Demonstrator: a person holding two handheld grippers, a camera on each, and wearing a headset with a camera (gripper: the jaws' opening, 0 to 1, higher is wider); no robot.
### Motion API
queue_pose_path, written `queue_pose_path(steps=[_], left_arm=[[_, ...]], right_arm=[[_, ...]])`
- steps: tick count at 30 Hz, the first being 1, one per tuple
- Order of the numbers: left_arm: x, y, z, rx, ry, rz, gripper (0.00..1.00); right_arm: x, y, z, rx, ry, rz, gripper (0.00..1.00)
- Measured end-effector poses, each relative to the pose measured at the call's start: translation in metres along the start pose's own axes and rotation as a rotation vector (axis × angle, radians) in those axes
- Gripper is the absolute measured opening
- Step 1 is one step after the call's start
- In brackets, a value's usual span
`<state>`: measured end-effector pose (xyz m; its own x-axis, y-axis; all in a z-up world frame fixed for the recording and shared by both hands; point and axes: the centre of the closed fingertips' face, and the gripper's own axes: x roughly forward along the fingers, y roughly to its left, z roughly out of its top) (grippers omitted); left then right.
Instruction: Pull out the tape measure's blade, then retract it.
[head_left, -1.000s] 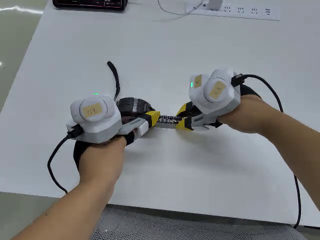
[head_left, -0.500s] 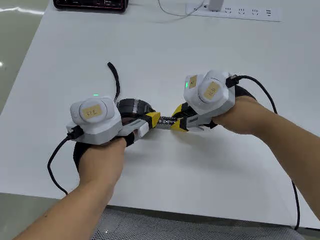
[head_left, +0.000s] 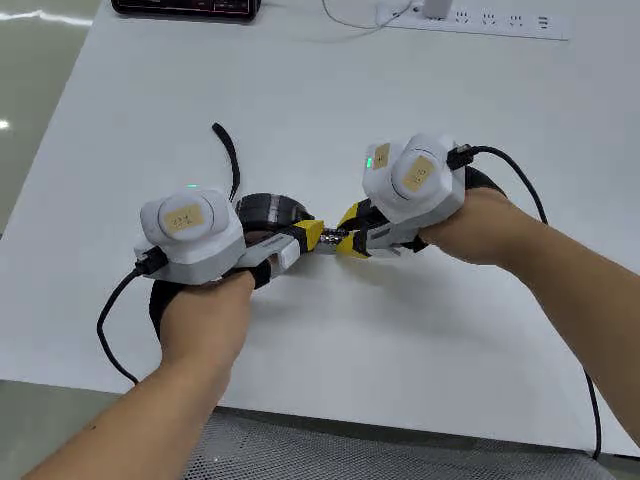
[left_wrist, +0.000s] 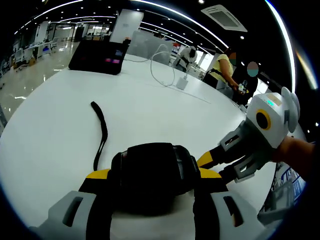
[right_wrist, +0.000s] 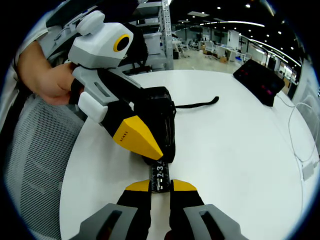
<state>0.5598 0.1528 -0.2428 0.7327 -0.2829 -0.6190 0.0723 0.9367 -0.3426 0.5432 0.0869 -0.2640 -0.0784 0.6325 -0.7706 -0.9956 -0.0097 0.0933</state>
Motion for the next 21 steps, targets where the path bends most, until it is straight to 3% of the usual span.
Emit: queue_pose_path(steps=[21], left_arm=[[0.000,0.001,0.000,-0.003,-0.003,-0.005,0.61]], right_arm=[[0.011,0.002,0.016,0.004,-0.023,0.004,0.09]])
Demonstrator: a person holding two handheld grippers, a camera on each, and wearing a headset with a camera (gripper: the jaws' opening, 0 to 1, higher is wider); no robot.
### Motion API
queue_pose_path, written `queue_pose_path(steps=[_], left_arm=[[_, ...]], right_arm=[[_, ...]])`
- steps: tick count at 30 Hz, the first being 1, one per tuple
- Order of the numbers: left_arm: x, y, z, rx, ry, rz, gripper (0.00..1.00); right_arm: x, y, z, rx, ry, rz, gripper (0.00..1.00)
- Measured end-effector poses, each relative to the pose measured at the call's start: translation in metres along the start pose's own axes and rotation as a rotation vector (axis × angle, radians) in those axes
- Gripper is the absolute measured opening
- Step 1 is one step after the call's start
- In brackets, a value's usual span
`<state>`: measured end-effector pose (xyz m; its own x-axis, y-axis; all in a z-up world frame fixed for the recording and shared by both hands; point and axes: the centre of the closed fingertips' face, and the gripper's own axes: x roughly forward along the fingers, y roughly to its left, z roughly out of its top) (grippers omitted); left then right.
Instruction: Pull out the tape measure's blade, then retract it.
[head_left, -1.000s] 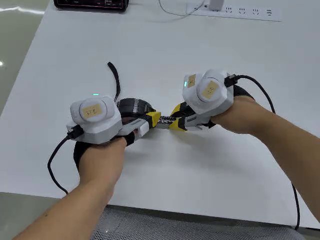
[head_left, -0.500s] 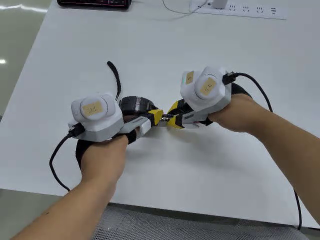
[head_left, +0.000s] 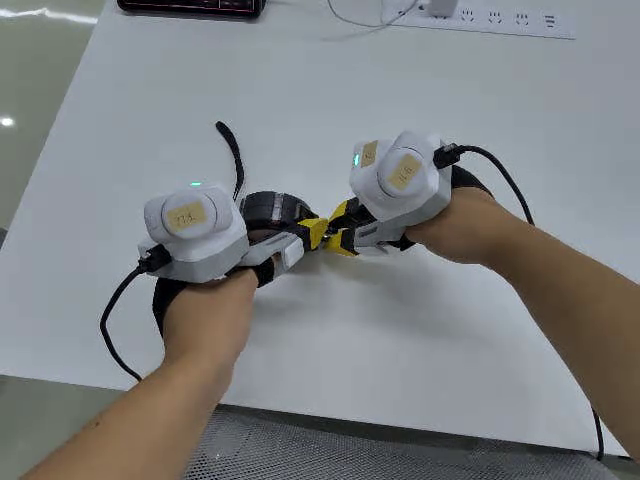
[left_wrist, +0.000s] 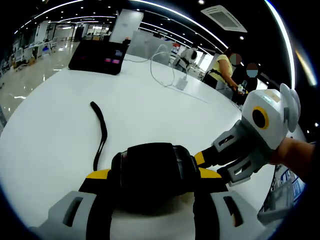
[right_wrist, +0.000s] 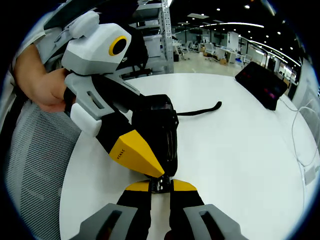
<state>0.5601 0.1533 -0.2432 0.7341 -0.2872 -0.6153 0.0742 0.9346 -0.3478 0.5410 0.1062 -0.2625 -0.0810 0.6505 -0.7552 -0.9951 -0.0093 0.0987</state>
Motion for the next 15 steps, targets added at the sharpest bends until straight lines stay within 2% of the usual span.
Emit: queue_pose_path(steps=[15], left_arm=[[-0.0001,-0.0003,0.0002,0.008,-0.006,-0.001,0.61]], right_arm=[[0.0039,0.0006,0.0022,-0.009,-0.012,0.002,0.09]])
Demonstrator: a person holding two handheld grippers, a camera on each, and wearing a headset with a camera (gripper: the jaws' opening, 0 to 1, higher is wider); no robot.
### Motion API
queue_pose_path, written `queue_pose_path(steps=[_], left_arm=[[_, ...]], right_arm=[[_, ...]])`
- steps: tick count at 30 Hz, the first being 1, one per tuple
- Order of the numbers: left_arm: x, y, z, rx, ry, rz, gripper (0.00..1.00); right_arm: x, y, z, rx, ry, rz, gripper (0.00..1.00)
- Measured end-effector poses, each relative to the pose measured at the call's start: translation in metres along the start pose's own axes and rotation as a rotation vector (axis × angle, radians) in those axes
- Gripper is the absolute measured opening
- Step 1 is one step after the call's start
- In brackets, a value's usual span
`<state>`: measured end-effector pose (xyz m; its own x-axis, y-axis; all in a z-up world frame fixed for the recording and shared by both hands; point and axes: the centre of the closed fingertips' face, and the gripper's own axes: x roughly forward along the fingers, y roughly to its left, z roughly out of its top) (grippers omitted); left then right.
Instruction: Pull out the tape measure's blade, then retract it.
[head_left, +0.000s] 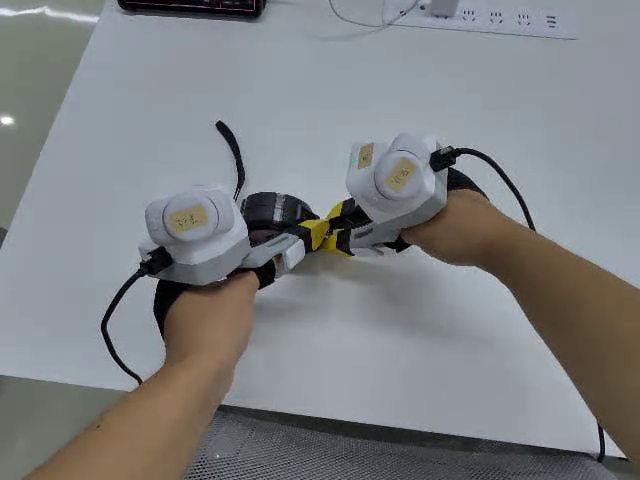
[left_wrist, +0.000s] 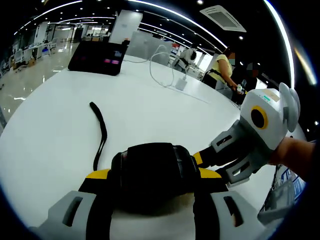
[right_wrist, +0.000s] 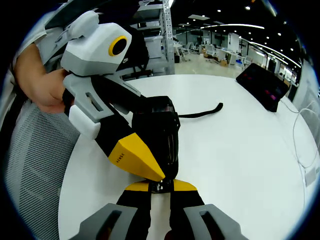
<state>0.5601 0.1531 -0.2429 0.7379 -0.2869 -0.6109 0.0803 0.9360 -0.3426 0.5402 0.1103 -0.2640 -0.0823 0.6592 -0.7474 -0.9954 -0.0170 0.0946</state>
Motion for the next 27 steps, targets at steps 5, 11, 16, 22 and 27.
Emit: queue_pose_path(steps=[5,11,16,22,27], left_arm=[[-0.0003,-0.0005,0.0000,0.006,-0.003,0.002,0.62],[-0.0002,-0.0004,-0.0002,0.019,0.001,0.007,0.63],[0.0000,-0.0004,-0.0004,0.022,0.011,0.007,0.63],[0.0003,-0.0009,-0.0009,0.031,0.025,-0.006,0.63],[0.0004,-0.0012,-0.0009,0.033,0.029,-0.005,0.63]], right_arm=[[0.0003,0.0012,-0.0002,0.002,0.000,-0.006,0.10],[0.0010,0.0009,-0.0005,0.002,0.003,-0.011,0.11],[0.0009,0.0008,-0.0004,0.000,0.002,-0.018,0.11],[0.0012,0.0013,-0.0005,0.004,0.004,-0.018,0.12],[0.0011,0.0013,-0.0006,0.004,0.005,-0.016,0.12]])
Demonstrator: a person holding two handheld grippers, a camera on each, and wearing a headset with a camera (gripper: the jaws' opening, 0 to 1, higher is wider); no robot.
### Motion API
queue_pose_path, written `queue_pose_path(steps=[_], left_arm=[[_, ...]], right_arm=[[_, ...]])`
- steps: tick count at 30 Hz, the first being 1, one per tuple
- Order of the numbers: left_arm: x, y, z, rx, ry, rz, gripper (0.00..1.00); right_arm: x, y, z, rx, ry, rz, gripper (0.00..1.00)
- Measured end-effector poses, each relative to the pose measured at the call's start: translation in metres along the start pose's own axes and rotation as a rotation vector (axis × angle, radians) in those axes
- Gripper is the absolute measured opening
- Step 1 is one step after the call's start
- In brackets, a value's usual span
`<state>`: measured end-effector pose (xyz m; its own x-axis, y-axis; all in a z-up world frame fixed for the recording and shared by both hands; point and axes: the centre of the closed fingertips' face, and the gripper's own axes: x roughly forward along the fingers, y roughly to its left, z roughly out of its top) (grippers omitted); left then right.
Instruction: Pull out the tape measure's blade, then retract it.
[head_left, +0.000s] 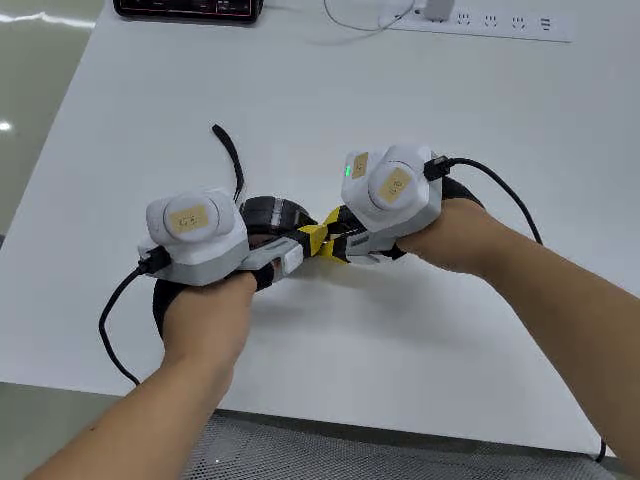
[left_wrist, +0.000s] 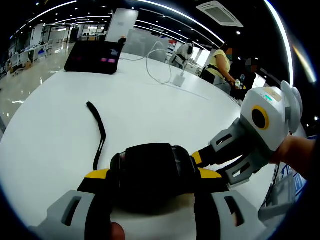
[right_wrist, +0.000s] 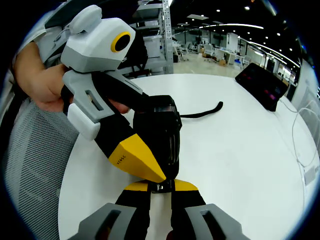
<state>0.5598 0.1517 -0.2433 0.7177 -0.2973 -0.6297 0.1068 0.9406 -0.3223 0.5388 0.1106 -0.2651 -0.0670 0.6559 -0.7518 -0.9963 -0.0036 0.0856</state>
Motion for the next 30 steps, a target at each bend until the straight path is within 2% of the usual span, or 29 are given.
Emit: queue_pose_path(steps=[20,23,25,30], left_arm=[[0.0004,-0.0010,0.0001,0.022,-0.003,-0.007,0.64],[0.0007,-0.0022,0.0012,0.054,-0.006,-0.006,0.67],[0.0009,-0.0036,0.0011,0.051,-0.005,-0.013,0.71],[0.0001,-0.0028,0.0014,0.042,-0.008,-0.017,0.71]], right_arm=[[0.0000,0.0006,-0.0008,0.012,0.004,0.007,0.12],[0.0006,0.0017,-0.0028,0.008,0.010,0.011,0.14],[0.0002,0.0017,-0.0032,0.007,0.008,0.008,0.18],[-0.0014,-0.0007,-0.0026,0.010,0.005,-0.004,0.23]])
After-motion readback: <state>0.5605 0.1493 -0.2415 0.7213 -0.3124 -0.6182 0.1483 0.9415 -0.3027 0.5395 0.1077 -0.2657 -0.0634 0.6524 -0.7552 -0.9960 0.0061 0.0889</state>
